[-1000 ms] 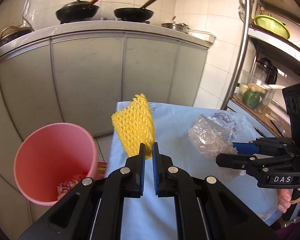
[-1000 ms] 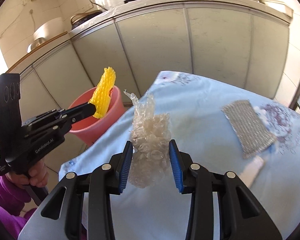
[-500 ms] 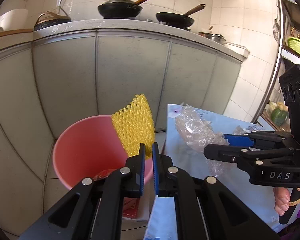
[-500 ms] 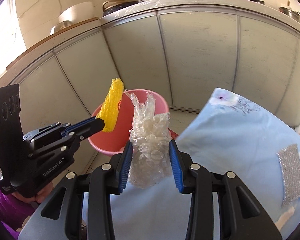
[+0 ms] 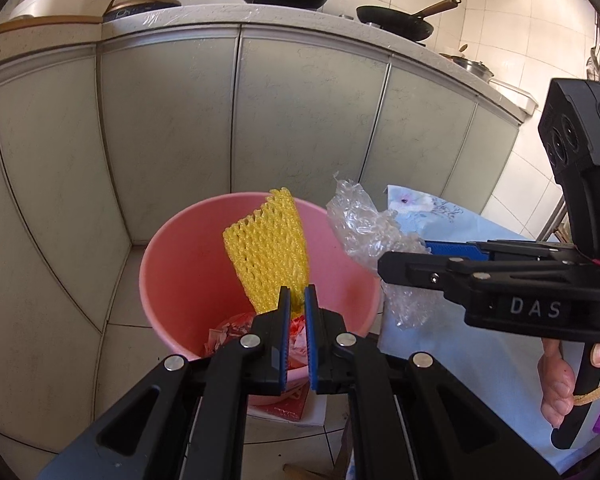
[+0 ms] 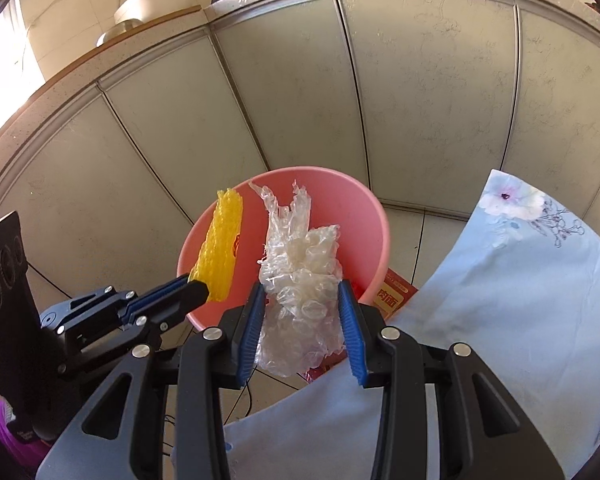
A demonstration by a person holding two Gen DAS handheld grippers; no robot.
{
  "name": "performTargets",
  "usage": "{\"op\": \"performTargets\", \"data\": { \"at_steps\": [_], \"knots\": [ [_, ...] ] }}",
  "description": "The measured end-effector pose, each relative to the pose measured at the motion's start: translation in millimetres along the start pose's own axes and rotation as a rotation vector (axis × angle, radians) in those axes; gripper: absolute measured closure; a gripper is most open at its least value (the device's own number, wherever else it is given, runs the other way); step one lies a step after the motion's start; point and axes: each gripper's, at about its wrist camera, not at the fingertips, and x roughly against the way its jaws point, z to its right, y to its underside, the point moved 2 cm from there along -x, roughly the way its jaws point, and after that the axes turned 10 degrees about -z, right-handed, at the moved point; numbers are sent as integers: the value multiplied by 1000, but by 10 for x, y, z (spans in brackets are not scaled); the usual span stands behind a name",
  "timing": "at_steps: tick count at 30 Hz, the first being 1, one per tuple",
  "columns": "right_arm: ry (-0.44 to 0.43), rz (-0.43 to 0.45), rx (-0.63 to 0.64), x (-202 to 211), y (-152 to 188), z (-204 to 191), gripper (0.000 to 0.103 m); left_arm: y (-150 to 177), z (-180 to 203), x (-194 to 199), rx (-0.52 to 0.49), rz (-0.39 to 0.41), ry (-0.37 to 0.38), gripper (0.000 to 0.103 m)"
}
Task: Collect trash
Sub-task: 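Carry the yellow sponge and bubble wrap with both tools over the pink bucket, then open both tools to drop the sponge and bubble wrap into the bucket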
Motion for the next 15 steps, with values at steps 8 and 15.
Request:
{"op": "performTargets", "data": {
  "at_steps": [8, 15],
  "knots": [
    [6, -15, -23, -212, -103, -18, 65, 58, -124, -126, 26, -33, -13, 97],
    [-16, -12, -49, -288, -148, -39, 64, 103, -179, -171, 44, -50, -18, 96]
  ]
}}
